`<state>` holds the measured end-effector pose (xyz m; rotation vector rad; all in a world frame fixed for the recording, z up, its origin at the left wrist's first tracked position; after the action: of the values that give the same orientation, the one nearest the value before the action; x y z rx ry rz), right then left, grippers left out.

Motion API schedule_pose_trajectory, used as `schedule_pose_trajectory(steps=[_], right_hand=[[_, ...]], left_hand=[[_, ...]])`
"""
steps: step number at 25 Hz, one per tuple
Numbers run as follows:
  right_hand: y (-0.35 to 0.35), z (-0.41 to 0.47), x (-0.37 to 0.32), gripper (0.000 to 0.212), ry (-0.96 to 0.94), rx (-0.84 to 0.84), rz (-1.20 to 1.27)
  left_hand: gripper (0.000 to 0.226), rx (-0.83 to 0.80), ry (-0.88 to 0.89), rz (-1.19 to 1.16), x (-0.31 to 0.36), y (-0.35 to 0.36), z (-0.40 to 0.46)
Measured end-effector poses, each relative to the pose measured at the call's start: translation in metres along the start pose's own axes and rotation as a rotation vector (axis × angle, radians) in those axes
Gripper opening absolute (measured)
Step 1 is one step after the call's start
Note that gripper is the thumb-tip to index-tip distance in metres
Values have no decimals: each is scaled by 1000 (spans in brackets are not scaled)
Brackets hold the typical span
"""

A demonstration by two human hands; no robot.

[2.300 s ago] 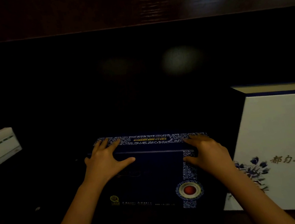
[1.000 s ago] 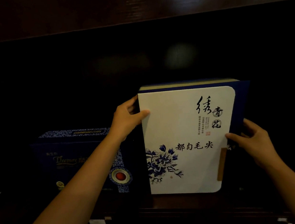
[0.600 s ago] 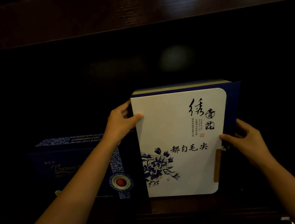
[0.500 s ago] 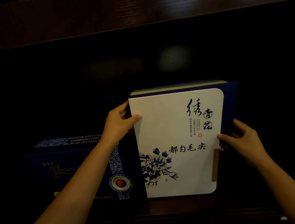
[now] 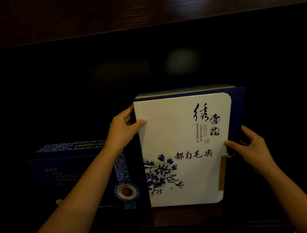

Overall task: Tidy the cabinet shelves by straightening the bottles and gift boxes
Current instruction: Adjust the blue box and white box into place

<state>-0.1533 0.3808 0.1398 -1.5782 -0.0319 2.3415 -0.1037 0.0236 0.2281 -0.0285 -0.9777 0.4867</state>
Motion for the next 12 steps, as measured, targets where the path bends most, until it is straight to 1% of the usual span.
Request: schedule_pose_trajectory(steps=[5,8,12], right_hand=[[-2,-6,6,66,22,38,24],[-3,-8,5,65,23,11,28],[-5,-6,6,69,57,-16,-25]], left_hand=[[60,14,38,12,5,0,-9],[56,36,47,-8,10,3,-16],[49,80,6,-39,10,2,-19]])
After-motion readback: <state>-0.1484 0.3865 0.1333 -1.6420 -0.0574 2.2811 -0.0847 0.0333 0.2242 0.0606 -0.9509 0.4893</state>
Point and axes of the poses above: each hand's wrist, its own z-axis towards the middle knuckle, its own y-axis out of the palm, x = y × z, the point moved 10 cm from there along z, towards the middle knuckle, and after that the axes turned 4 degrees about y, right-handed, at the moved point
